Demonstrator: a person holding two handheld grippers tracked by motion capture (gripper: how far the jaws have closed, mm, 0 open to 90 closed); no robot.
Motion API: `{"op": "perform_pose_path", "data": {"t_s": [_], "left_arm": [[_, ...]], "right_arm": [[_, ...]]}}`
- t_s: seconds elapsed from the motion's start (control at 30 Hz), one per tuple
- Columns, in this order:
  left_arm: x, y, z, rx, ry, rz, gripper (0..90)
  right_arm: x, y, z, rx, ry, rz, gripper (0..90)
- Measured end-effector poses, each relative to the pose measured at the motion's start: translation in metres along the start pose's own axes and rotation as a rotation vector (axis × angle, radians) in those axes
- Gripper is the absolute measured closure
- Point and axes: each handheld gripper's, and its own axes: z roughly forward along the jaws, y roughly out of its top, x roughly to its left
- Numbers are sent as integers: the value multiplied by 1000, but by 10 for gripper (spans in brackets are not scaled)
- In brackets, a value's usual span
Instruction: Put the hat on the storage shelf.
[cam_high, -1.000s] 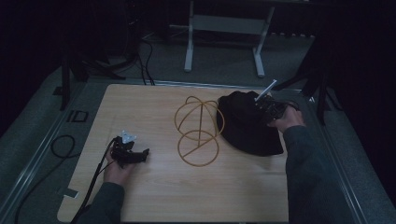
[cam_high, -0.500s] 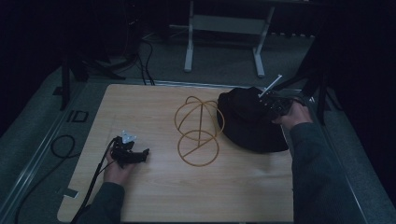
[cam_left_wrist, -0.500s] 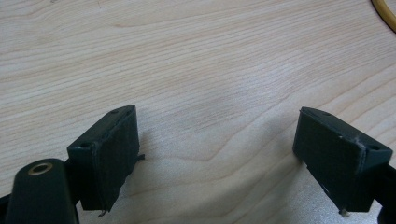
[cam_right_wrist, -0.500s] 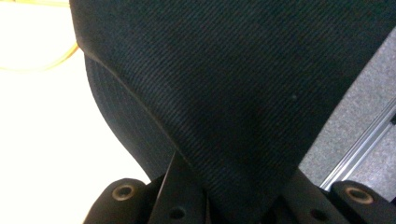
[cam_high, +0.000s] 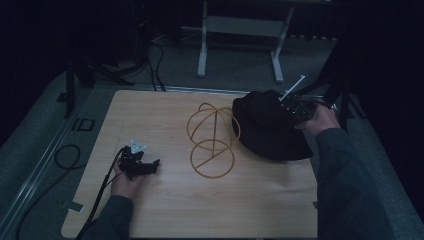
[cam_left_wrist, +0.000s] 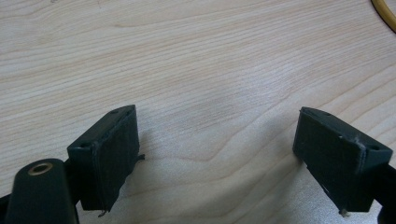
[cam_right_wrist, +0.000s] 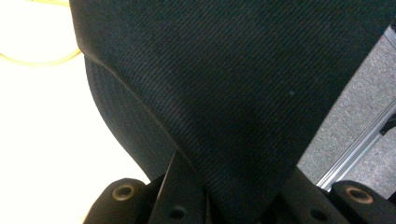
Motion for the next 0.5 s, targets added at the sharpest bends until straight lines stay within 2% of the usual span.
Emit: {"op": "perform_pose_path", "data": {"t_s": [0.5], "left_arm": [[0, 0, 0, 2, -1, -1, 148]], "right_arm": [[-3, -1, -22, -30, -11, -21, 877]]}}
